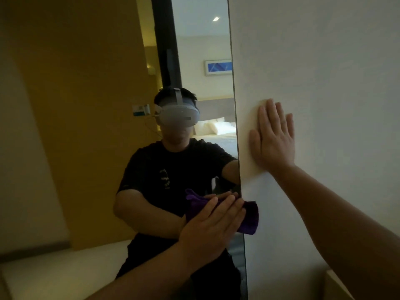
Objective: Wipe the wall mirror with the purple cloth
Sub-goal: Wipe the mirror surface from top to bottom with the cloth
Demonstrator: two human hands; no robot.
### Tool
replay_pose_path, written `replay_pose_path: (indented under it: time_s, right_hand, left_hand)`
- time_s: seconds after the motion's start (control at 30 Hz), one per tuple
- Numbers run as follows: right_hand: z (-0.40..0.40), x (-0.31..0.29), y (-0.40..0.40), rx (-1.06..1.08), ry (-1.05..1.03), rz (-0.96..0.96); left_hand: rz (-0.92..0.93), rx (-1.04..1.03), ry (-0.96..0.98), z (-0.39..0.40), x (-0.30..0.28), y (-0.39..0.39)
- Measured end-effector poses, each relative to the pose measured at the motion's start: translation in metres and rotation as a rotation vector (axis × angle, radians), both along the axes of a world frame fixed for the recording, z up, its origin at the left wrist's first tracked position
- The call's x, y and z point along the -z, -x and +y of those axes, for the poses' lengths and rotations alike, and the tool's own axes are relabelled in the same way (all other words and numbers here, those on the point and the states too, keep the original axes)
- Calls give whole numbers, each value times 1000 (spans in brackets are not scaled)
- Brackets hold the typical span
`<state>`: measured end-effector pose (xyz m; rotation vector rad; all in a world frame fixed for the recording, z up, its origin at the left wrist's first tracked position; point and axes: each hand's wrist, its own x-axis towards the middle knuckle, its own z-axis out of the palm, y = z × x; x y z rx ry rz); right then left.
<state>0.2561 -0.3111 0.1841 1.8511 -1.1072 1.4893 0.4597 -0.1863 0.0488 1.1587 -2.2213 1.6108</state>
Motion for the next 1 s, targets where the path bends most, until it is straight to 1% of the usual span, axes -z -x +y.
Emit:
replay_pose_path:
  time_s: [0.1,0.17,0.27,0.33,0.47,0.5,0.57,0.63,0.73,0.9,1.0]
  right_hand:
    - [12,-4,5,-39,-97,9]
    - [29,-5,4,-104,-131,-28]
    - [69,9,-16,-194,-133,-35]
    - [97,31,-42,-270,-113,33]
    - [132,91,-108,-396,74,290]
    - [136,104,-124,-403,110,335]
    - [139,125,-153,-352,152,394]
    - [138,140,-174,-255,145,420]
    - [131,150,-190,-169,161,391]
    - [125,155,-194,-171,219,342]
    - [123,158,-197,-156,250,319]
  left_hand:
    - [40,54,-60,11,-9,-2]
    - [85,89,-96,24,-15,-12]
    - [212,145,-99,47,-15,-41]
    - [301,155,-60,66,-5,-69]
    - [457,108,-6,111,20,-128]
    - [487,79,11,122,23,-142]
    - [527,23,39,143,28,-169]
    - [527,-7,67,159,26,-195]
    - [513,-30,156,172,13,-229]
    - [411,4,354,153,-37,-269]
    - [343,-13,382,138,-45,-284]
